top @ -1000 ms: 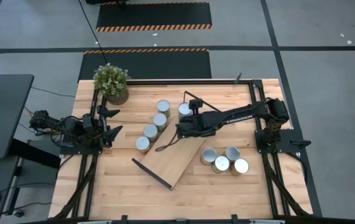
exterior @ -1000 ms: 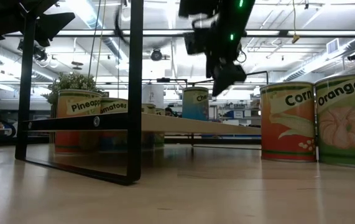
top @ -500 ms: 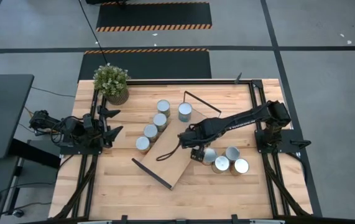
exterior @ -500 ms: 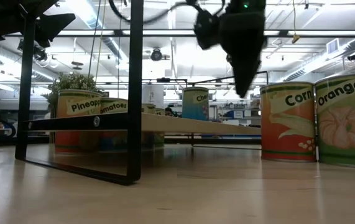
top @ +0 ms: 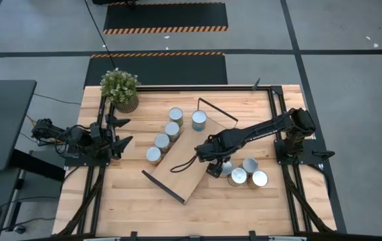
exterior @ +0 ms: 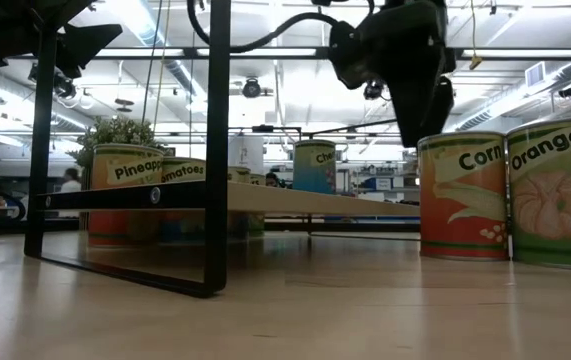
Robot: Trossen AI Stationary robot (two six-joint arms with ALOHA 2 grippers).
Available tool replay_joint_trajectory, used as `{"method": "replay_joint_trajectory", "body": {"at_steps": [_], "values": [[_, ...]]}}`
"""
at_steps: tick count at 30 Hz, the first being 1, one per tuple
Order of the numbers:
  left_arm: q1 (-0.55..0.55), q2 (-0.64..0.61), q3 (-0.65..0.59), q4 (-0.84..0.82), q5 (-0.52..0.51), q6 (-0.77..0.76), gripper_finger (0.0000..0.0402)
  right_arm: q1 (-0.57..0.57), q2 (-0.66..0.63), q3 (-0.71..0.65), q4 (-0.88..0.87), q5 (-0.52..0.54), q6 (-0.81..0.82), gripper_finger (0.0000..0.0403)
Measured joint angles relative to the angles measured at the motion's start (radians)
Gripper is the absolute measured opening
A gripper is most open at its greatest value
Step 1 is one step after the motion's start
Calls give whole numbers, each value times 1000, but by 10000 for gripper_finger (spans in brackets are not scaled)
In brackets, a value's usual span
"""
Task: Pick and place cans onto a shelf
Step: Put the canned corn on the shelf
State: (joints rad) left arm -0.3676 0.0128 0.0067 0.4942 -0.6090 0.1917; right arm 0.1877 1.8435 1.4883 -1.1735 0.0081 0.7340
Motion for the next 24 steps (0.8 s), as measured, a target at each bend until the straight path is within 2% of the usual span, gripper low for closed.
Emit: {"method": "replay_joint_trajectory", "body": {"at_steps": [17,24], "values": [[0,0,0,-14,0,-23,355,55,0,-39,-13,-63,109,391],[0,0,0,-14,0,-24,355,60,0,-117,47,-90,75,362]]}}
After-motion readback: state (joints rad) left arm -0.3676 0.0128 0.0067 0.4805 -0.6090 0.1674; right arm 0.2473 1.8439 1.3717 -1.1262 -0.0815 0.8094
